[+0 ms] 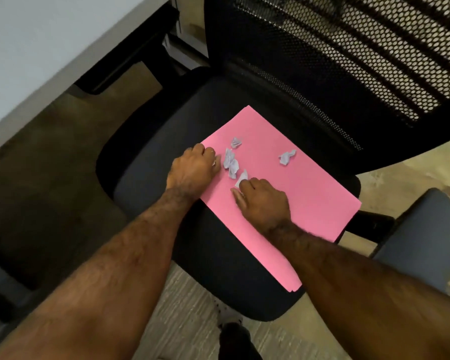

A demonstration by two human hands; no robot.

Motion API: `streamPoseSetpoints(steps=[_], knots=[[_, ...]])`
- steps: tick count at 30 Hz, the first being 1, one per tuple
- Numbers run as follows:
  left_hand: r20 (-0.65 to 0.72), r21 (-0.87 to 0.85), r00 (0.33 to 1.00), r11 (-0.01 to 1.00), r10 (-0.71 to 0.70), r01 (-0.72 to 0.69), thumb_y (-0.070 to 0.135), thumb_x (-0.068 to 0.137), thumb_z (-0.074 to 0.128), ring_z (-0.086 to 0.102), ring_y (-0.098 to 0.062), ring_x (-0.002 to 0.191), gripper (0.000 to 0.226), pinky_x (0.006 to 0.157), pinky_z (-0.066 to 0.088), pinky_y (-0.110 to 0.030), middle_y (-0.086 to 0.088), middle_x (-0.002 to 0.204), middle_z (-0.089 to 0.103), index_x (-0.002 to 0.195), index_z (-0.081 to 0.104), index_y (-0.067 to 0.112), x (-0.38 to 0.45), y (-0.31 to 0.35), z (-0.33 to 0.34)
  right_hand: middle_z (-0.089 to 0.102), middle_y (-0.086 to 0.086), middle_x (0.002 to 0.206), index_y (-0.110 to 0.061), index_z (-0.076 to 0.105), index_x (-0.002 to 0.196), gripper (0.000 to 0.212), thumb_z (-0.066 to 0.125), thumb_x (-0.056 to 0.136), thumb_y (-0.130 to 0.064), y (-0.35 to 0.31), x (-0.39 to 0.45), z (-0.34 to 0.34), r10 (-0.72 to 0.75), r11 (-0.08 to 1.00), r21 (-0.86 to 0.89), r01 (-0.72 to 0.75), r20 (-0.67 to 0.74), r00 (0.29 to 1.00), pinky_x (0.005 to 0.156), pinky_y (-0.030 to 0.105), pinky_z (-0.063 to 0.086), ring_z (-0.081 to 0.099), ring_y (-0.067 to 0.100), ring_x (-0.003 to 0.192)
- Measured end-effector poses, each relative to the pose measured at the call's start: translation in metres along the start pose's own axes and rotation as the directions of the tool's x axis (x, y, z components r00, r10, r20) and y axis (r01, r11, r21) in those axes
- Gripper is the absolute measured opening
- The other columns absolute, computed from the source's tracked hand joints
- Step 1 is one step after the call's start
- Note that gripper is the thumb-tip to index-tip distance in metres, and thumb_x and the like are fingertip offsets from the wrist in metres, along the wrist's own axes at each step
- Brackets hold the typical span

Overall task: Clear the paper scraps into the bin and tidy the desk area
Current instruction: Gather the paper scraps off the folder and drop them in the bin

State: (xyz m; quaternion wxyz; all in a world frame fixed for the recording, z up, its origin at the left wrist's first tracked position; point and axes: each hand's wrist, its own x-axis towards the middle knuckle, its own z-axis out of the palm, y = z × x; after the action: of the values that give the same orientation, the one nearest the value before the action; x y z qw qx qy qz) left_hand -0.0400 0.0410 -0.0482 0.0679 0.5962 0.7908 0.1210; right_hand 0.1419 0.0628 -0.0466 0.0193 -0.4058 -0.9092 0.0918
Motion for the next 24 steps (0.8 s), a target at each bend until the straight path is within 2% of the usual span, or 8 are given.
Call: streamPoseSetpoints(steps=[4, 7, 10, 13, 16, 19, 24], knots=[[-0.128, -0.209, 0.966, 0.958, -0.225, 0.195, 0.028, 0.097, 0.046, 0.053, -0.027, 0.066, 0.033, 0.059, 0.041, -0.037, -0.014, 0.081, 0.059, 0.083, 0.060, 0.002, -0.020, 0.004, -0.012, 0.067, 0.012, 0.087, -0.008, 0.063, 0.098, 0.034, 0.042, 0.099, -0.035, -0.001, 0.002, -0.007, 0.121, 0.991, 0.064, -0.115, -0.087, 0.989, 0.063, 0.029, 0.040, 0.059, 0.023, 0.074], [-0.220, -0.374, 0.916, 0.896, -0.335, 0.238, 0.023, 0.094, 0.050, 0.047, -0.022, 0.058, 0.030, 0.055, 0.044, -0.038, -0.007, 0.068, 0.050, 0.071, 0.054, 0.004, -0.040, 0.004, -0.024, 0.064, 0.013, 0.075, -0.005, 0.062, 0.086, 0.030, 0.051, 0.097, -0.031, -0.018, 0.002, -0.016, 0.290, 0.937, 0.261, -0.232, -0.212, 0.933, 0.059, 0.026, 0.033, 0.047, 0.016, 0.062], [-0.235, -0.454, 0.883, 0.849, -0.406, 0.269, 0.024, 0.094, 0.051, 0.053, -0.022, 0.059, 0.030, 0.056, 0.049, -0.039, -0.008, 0.069, 0.057, 0.074, 0.057, 0.003, -0.064, -0.001, -0.033, 0.063, 0.012, 0.067, -0.003, 0.061, 0.080, 0.028, 0.057, 0.094, -0.027, -0.048, -0.001, -0.025, 0.372, 0.869, 0.441, -0.224, -0.285, 0.883, 0.057, 0.024, 0.031, 0.047, 0.017, 0.057], [-0.300, -0.500, 0.829, 0.818, -0.471, 0.284, 0.020, 0.093, 0.055, 0.049, -0.018, 0.055, 0.028, 0.053, 0.042, -0.034, -0.005, 0.063, 0.054, 0.069, 0.057, 0.004, -0.095, -0.009, -0.042, 0.063, 0.012, 0.066, -0.003, 0.059, 0.077, 0.031, 0.056, 0.094, -0.029, -0.089, -0.006, -0.026, 0.352, 0.824, 0.543, -0.160, -0.270, 0.896, 0.055, 0.035, 0.044, 0.055, 0.025, 0.058], [-0.321, -0.494, 0.783, 0.800, -0.532, 0.341, 0.016, 0.091, 0.059, 0.052, -0.030, 0.055, 0.031, 0.053, 0.041, -0.041, -0.016, 0.062, 0.058, 0.066, 0.056, -0.002, -0.136, -0.027, -0.049, 0.061, 0.009, 0.064, -0.004, 0.057, 0.075, 0.032, 0.056, 0.093, -0.031, -0.138, -0.014, -0.020, 0.300, 0.808, 0.582, -0.097, -0.262, 0.917, 0.055, 0.042, 0.046, 0.055, 0.027, 0.058], [-0.312, -0.493, 0.719, 0.753, -0.621, 0.436, 0.014, 0.090, 0.060, 0.054, -0.036, 0.057, 0.031, 0.054, 0.042, -0.044, -0.020, 0.063, 0.059, 0.065, 0.056, -0.003, -0.199, -0.064, -0.056, 0.060, 0.008, 0.063, -0.003, 0.056, 0.074, 0.034, 0.057, 0.094, -0.030, -0.200, -0.032, -0.007, 0.179, 0.788, 0.615, -0.004, -0.223, 0.958, 0.054, 0.045, 0.047, 0.056, 0.025, 0.056], [-0.291, -0.481, 0.573, 0.634, -0.766, 0.605, 0.011, 0.089, 0.062, 0.056, -0.031, 0.056, 0.028, 0.053, 0.042, -0.041, -0.016, 0.061, 0.059, 0.065, 0.057, 0.000, -0.320, -0.122, -0.065, 0.060, 0.009, 0.062, -0.005, 0.055, 0.072, 0.033, 0.058, 0.093, -0.030, -0.297, -0.079, 0.027, -0.027, 0.772, 0.628, 0.098, -0.122, 0.992, 0.054, 0.045, 0.049, 0.057, 0.025, 0.055]])
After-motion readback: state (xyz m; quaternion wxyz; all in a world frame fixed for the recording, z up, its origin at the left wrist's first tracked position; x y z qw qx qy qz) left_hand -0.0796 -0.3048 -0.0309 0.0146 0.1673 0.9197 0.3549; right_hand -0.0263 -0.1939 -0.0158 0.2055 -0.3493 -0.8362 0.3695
